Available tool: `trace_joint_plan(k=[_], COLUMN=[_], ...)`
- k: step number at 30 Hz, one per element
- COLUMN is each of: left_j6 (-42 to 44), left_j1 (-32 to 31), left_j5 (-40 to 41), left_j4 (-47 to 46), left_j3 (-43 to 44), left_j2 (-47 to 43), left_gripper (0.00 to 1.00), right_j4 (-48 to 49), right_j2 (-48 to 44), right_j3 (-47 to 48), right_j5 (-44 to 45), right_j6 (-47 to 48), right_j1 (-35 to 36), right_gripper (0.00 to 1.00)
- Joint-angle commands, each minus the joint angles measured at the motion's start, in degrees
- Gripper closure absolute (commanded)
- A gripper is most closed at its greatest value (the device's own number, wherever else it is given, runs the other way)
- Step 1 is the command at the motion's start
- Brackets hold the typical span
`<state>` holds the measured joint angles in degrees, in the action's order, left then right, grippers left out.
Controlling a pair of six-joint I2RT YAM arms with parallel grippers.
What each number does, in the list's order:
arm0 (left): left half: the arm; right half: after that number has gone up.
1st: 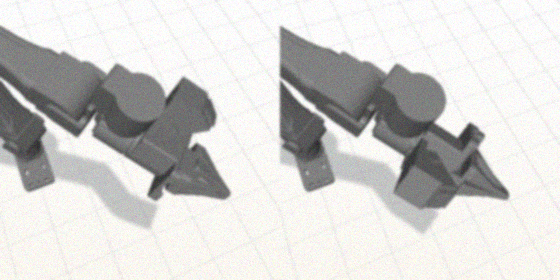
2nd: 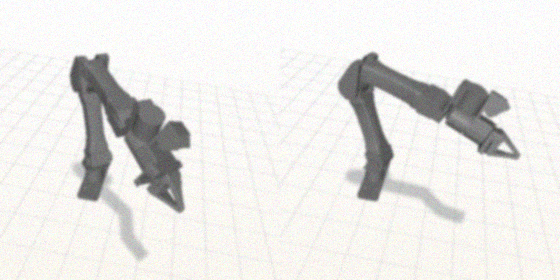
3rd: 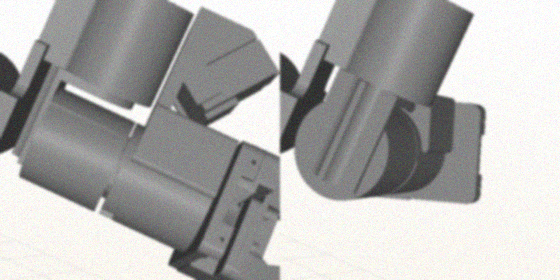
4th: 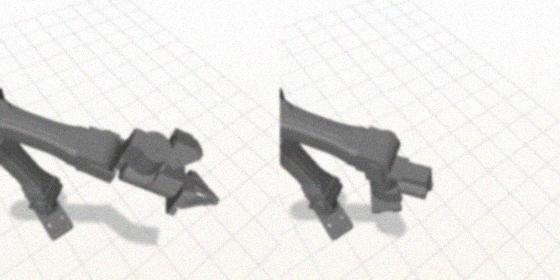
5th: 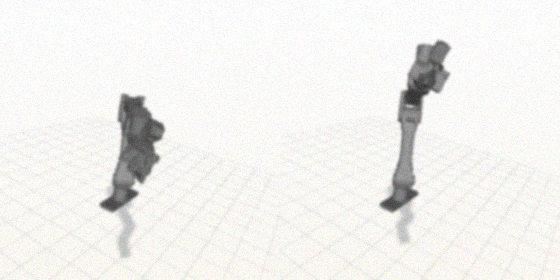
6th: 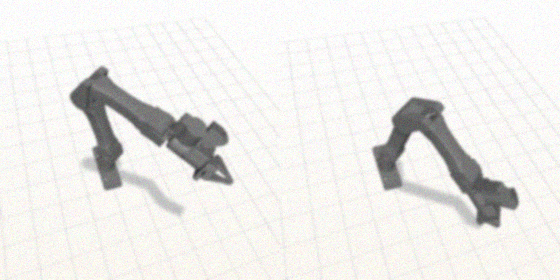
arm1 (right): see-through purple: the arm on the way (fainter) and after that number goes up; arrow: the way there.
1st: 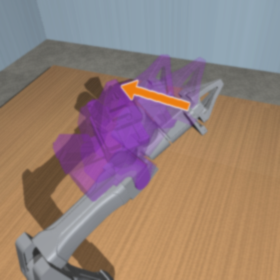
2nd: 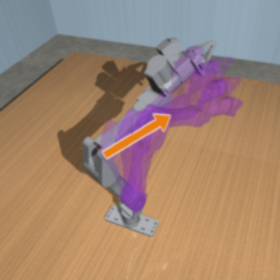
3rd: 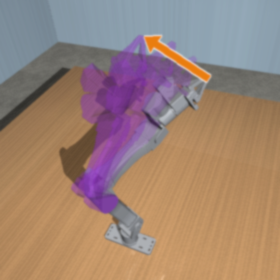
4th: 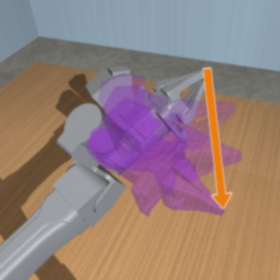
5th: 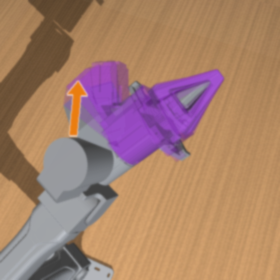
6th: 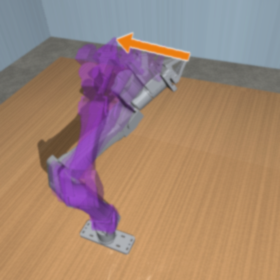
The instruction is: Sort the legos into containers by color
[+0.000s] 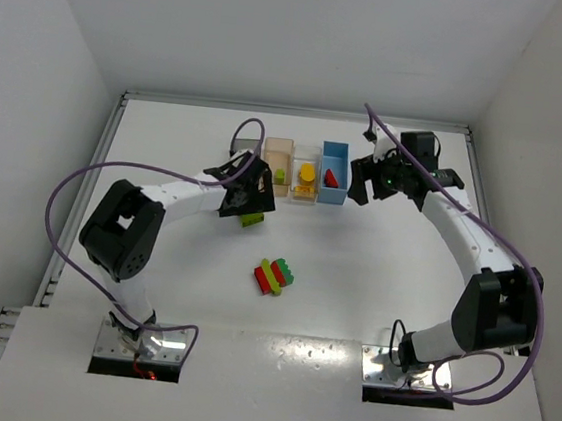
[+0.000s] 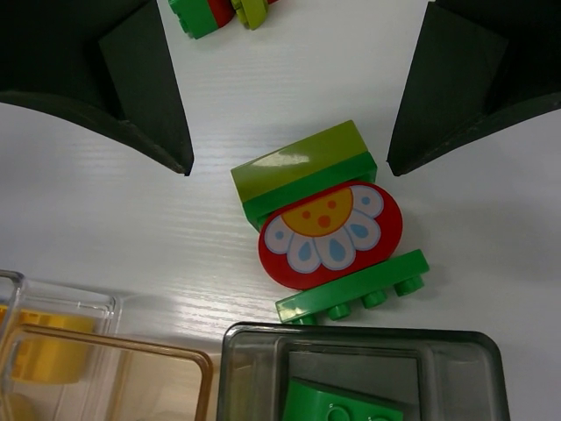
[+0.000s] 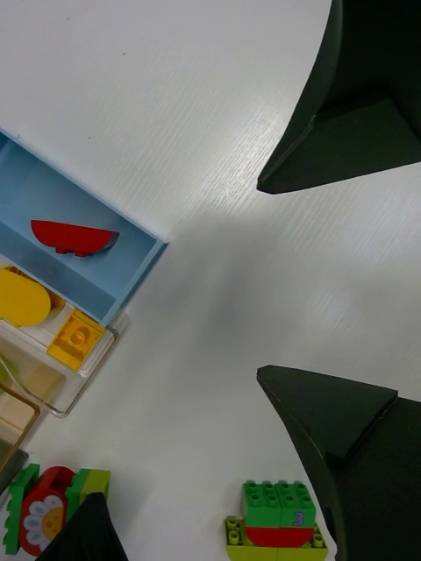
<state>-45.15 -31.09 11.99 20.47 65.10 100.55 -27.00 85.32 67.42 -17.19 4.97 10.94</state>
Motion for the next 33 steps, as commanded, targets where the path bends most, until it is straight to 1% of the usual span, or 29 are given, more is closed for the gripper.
trace_joint_plan(k=[1,16,17,18,19,22,24,25,26,27,29,31,32,33], left_j6=[-1.9,-3.6,-3.6,-3.6,-3.6,-3.6,-3.6,-3.6,-3.6,-3.6,-2.1,-0.5,0.8,1.9], left_j1=[-0.3,0.8,0.8,0.8,0.8,0.8,0.8,0.8,0.8,0.8,0.8,0.2,-0.5,-0.5], left_j5=[2.9,5.0,5.0,5.0,5.0,5.5,6.6,6.6,6.6,5.9,4.6,4.0,3.3,2.5], left_j4=[0.0,2.1,2.1,2.1,2.1,2.1,2.1,2.1,2.1,1.6,1.0,-0.2,-0.2,-1.0], left_j3=[2.6,6.0,6.0,6.0,6.0,6.0,5.5,4.8,4.8,4.3,3.0,2.4,0.7,-0.2], left_j2=[0.3,7.0,7.0,7.0,7.0,7.0,7.0,7.0,6.2,6.2,4.3,2.7,0.6,-0.7], left_gripper=[0.00,0.00,0.02,0.04,0.08,0.17,0.27,0.30,0.37,0.40,0.48,0.53,0.57,0.59], right_j4=[-0.1,-1.1,-1.1,-1.6,-1.6,-1.6,-1.6,-1.6,-1.6,-1.6,-1.6,-2.2,-2.2,-2.2], right_j2=[-0.7,3.4,3.5,4.1,4.1,4.6,5.1,5.1,5.1,5.1,4.6,4.6,3.9,3.2], right_j3=[1.2,4.7,4.7,4.7,4.7,5.3,5.8,5.8,5.8,5.8,5.8,5.3,4.6,4.6], right_j5=[-1.2,-2.8,-2.8,-2.8,-3.4,-3.4,-3.9,-3.9,-3.9,-3.9,-4.4,-4.4,-5.1,-5.7], right_j6=[0.3,0.3,0.3,0.3,0.3,0.3,0.3,0.3,0.3,0.3,0.3,0.3,0.3,0.9], right_j1=[-0.3,-0.8,-0.8,-0.8,-0.8,-0.8,-0.8,-0.8,-0.8,-0.8,-0.8,-0.8,-0.8,-0.8], right_gripper=[0.20,0.20,0.20,0.20,0.20,0.20,0.20,0.20,0.20,0.20,0.20,0.20,0.20,0.20])
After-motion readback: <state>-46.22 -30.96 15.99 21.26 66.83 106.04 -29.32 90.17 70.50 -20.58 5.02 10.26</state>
